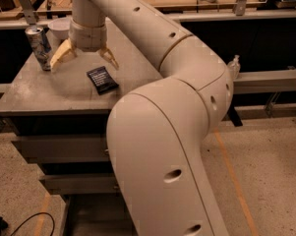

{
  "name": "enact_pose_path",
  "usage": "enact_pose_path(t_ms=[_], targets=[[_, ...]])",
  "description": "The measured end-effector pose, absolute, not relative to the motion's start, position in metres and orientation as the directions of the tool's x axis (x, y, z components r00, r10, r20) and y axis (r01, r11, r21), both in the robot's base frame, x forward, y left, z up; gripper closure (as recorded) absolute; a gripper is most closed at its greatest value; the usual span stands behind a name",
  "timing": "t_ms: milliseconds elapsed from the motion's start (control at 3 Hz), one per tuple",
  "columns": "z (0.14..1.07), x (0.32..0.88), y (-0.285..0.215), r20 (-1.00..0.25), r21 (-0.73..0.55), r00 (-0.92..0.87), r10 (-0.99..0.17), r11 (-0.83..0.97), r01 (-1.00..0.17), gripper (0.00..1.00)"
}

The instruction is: Place rxbar blueberry into bottom drawer

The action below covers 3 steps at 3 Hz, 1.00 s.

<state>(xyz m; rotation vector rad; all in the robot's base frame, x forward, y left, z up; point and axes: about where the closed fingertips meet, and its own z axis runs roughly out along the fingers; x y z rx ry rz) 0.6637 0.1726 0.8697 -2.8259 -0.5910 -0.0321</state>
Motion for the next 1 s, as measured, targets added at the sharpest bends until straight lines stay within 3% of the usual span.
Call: enact_pose_path(t_ms=[333, 1000], targets=[[0.854, 0.669, 0.160, 0.053, -0.151, 0.912, 0.408, -0.899, 0.411, 0.00], [0.840, 0.670, 0.127, 0.013, -0.026, 0.926, 0.379, -0.925, 0.379, 0.42]])
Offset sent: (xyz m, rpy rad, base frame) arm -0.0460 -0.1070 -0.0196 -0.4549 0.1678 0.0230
